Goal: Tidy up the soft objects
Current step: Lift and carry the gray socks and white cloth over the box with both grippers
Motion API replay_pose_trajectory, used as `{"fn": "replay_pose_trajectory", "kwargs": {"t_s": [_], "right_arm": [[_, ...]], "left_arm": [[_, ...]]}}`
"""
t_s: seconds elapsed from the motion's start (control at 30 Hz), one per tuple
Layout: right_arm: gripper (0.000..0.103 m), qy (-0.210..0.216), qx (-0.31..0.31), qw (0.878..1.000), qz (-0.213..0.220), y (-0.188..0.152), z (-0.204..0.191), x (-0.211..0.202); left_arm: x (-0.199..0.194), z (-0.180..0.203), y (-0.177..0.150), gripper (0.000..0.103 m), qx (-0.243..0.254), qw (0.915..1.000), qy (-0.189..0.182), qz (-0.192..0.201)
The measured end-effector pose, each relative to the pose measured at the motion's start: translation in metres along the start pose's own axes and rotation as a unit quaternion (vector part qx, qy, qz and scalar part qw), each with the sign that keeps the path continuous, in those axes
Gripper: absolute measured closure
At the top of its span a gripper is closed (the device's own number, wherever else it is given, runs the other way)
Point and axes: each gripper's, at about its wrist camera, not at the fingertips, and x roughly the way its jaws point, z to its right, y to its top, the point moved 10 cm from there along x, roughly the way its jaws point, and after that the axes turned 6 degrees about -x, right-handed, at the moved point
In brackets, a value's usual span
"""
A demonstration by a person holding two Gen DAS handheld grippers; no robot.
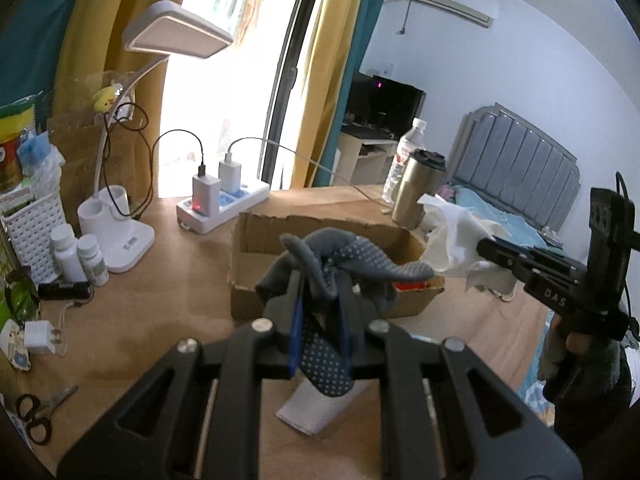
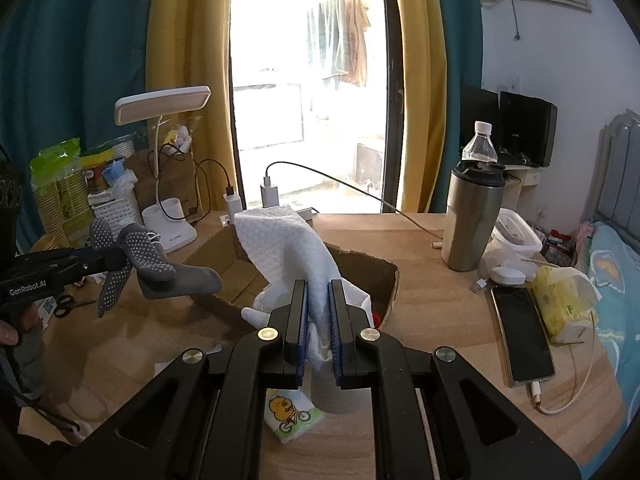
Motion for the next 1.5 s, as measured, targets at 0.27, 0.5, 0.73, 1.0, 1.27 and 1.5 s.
{"fn": "replay_pose_trajectory", "kwargs": {"t_s": [0.27, 0.5, 0.73, 1.0, 1.27, 1.5], "right_arm": [[0.092, 0.003, -0.001, 1.0, -0.006, 0.006, 0.001, 0.015], [0.092, 0.004, 0.0, 1.0, -0.015, 0.007, 0.004, 0.029], [0.092, 0.006, 0.001, 1.0, -0.021, 0.009, 0.006, 0.041], [0.092, 0.011, 0.003, 0.999, -0.029, 0.009, 0.008, 0.057], [0.092, 0.019, 0.007, 0.999, -0.037, 0.009, 0.009, 0.072], [0.092, 0.024, 0.011, 0.999, -0.044, 0.006, 0.011, 0.084]], "left_arm": [[0.015, -0.004, 0.011, 0.087, 0.008, 1.0, 0.002, 0.0], [0.033, -0.009, 0.018, 0.087, 0.01, 0.9999, 0.005, -0.004], [0.049, -0.014, 0.023, 0.087, 0.011, 0.9999, 0.005, -0.008], [0.063, -0.016, 0.028, 0.087, 0.017, 0.9997, 0.011, -0.011], [0.08, -0.023, 0.028, 0.087, 0.015, 0.9995, 0.018, -0.021], [0.095, -0.028, 0.03, 0.087, 0.013, 0.9994, 0.022, -0.025]]}}
